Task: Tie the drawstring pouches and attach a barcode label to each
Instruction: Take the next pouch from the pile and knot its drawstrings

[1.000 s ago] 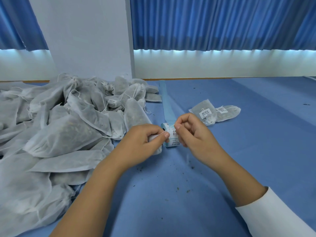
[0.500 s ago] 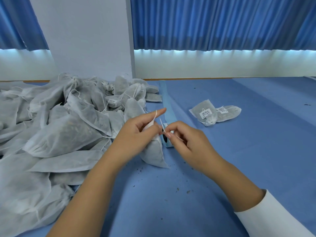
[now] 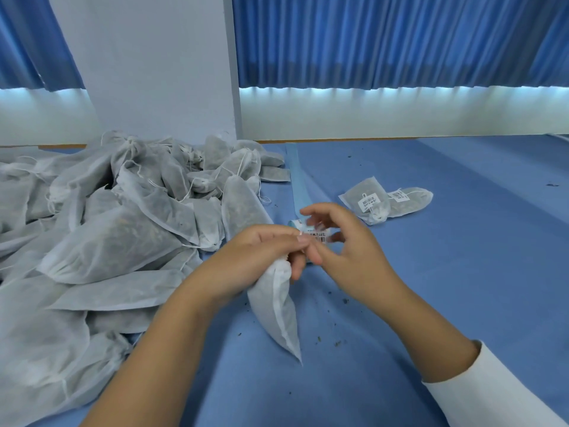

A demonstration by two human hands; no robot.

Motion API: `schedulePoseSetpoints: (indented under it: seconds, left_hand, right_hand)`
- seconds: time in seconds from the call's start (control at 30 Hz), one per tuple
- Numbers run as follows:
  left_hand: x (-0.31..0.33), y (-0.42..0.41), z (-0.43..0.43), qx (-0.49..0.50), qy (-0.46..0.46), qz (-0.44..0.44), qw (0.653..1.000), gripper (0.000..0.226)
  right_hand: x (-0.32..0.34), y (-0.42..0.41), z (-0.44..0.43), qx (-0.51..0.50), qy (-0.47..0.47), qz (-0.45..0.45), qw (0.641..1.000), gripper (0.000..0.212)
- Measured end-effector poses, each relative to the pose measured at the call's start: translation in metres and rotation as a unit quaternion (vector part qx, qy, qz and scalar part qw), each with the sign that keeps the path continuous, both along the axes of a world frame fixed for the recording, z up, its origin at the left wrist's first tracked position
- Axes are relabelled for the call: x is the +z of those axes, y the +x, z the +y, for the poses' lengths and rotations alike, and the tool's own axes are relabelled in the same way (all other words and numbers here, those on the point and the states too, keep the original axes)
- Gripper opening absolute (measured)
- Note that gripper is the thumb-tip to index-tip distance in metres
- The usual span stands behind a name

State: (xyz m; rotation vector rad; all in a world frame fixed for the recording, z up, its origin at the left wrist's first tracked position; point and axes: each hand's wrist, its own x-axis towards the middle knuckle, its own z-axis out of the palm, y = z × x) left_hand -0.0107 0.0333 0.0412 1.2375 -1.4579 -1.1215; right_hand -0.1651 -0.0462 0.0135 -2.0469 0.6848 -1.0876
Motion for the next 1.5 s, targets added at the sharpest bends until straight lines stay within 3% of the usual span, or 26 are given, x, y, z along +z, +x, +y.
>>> schedulePoseSetpoints:
  seconds: [0.2,0.27,0.4,0.6,0.67,0.8,1.0,1.13,1.37,1.5]
  left_hand:
    - [-0.001,0.002,-0.005,0.046,0.006,0.037,0.998,0.027]
    - [-0.001,0.002,-0.004,0.043,0.011,0.035,0.998,0.025]
    - [0.0,0.001,-0.002,0.035,0.016,0.031,0.999,0.019]
    - [0.001,0.002,-0.002,0.013,0.025,0.013,1.0,0.023]
    - [0.001,0.002,-0.001,0.015,0.022,0.015,1.0,0.024]
    - [0.002,0.003,-0.001,0.015,0.019,0.026,0.999,0.023]
    - [0.002,0.004,-0.002,0.039,0.03,0.009,0.999,0.022]
    - [0.002,0.003,-0.002,0.047,0.032,-0.011,0.998,0.023]
    - [0.0,0.001,-0.003,0.075,0.039,-0.03,0.996,0.025]
    - [-0.003,0.002,-0.006,0.112,0.014,0.011,0.994,0.017]
  right_hand:
    - [0.009,-0.004,0.0,-0.042,0.012,-0.077,0.996,0.021]
    - [0.012,-0.005,0.0,-0.005,0.031,-0.078,0.996,0.011]
    - [0.014,-0.009,-0.004,0.105,0.1,-0.052,0.988,0.012]
    - [0.01,-0.012,-0.009,0.147,0.167,-0.012,0.975,0.012]
    - [0.01,-0.011,-0.009,0.148,0.173,-0.027,0.973,0.008]
    - [0.013,-0.012,-0.007,0.164,0.173,-0.056,0.97,0.02]
    - [0.008,-0.01,-0.009,0.133,0.137,-0.064,0.98,0.005]
    - [0.008,-0.011,-0.009,0.137,0.135,-0.058,0.98,0.007]
    - [0.011,-0.011,-0.008,0.131,0.107,0.025,0.985,0.011]
    - [0.012,-0.009,-0.006,0.148,0.176,-0.04,0.972,0.013]
